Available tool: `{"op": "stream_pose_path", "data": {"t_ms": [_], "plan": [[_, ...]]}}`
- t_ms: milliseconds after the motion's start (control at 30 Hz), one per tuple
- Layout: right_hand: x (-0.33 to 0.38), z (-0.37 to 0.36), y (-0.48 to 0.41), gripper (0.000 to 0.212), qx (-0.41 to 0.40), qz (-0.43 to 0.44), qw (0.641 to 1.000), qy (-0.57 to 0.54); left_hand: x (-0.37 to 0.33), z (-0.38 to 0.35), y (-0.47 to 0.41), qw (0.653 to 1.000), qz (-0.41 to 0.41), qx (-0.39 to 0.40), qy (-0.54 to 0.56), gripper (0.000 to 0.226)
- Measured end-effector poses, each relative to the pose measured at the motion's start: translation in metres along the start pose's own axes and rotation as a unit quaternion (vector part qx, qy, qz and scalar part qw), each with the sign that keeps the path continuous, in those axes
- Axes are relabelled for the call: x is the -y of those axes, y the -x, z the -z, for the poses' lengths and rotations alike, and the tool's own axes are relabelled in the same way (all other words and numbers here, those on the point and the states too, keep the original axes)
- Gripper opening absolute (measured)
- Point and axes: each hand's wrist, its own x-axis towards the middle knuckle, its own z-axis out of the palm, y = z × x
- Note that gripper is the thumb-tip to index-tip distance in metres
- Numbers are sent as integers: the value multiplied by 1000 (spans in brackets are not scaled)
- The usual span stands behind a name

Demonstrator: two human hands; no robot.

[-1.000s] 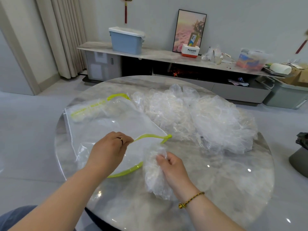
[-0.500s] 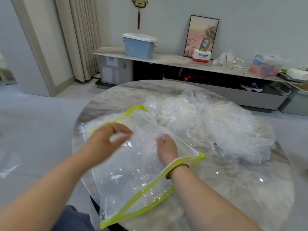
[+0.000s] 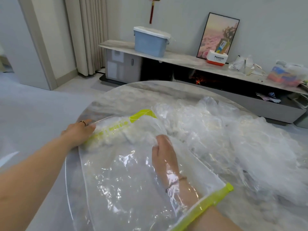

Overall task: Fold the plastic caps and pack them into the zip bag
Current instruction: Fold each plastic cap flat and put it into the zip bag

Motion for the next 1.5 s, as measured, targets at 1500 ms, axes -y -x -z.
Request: {"op": "stream_pose_path", "data": {"t_ms": [1500], "plan": [[-17,-48,-116,46,75,151,915,367,15,-30,-7,972,-116,-156,-135,41]]}}
